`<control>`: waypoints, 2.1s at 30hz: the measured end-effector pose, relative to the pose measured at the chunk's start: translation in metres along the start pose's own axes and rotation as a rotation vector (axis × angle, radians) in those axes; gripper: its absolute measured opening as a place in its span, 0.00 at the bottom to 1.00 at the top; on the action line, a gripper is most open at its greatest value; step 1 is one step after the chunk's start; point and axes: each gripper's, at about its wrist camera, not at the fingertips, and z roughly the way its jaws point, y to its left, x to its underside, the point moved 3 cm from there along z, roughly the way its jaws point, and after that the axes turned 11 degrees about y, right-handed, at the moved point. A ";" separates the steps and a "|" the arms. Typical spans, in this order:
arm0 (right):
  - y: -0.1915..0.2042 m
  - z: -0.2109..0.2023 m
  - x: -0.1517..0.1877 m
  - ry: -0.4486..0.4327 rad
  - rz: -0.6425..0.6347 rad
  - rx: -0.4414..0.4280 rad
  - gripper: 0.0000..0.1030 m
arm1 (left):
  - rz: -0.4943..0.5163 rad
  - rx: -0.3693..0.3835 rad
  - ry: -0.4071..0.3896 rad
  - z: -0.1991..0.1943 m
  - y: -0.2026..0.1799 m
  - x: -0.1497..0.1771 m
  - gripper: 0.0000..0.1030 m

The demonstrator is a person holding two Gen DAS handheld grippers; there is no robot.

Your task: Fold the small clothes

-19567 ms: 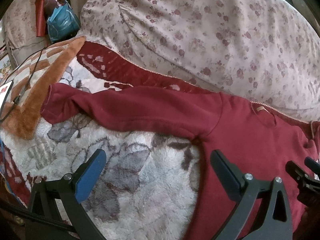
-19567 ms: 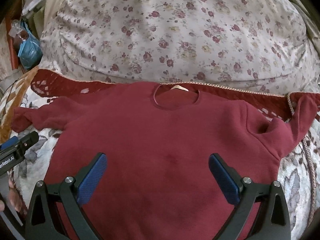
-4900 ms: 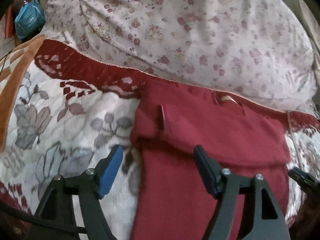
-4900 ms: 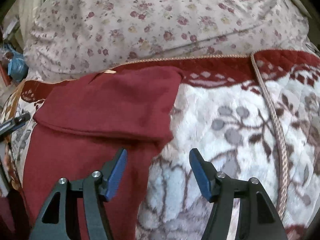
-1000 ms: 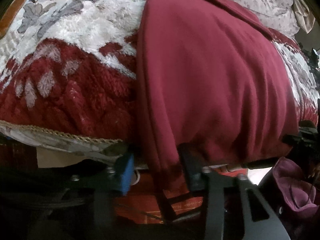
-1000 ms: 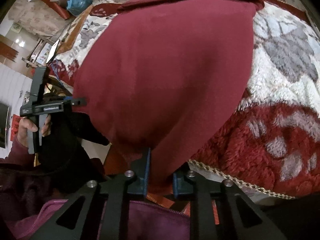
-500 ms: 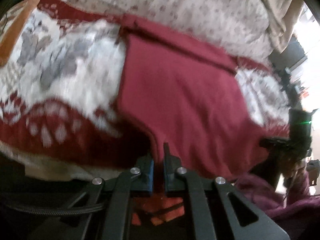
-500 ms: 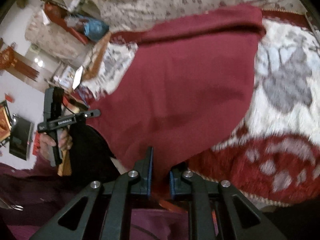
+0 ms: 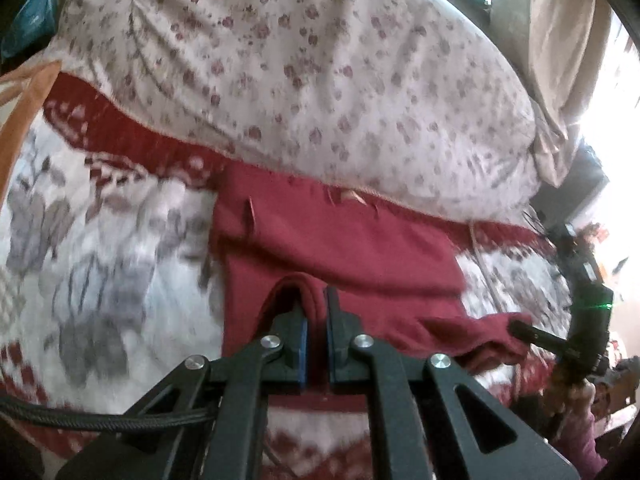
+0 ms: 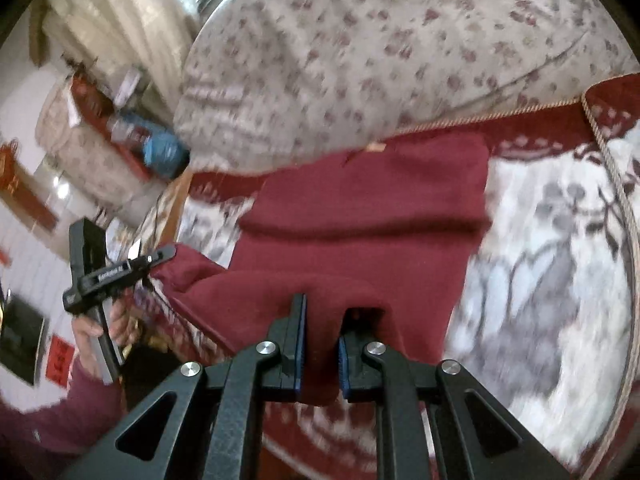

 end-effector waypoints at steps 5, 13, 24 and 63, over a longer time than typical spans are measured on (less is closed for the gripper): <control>-0.022 0.011 -0.050 -0.030 0.012 0.077 0.14 | -0.044 -0.022 -0.011 0.038 0.008 -0.054 0.06; -0.066 0.051 -0.117 -0.034 0.099 0.092 0.14 | -0.080 -0.053 -0.013 0.094 0.021 -0.108 0.06; -0.095 0.063 -0.141 -0.069 0.165 0.093 0.70 | -0.147 -0.015 -0.049 0.102 0.049 -0.120 0.74; -0.034 0.096 -0.111 0.035 -0.058 0.445 0.50 | -0.085 -0.283 0.092 0.066 0.041 -0.022 0.85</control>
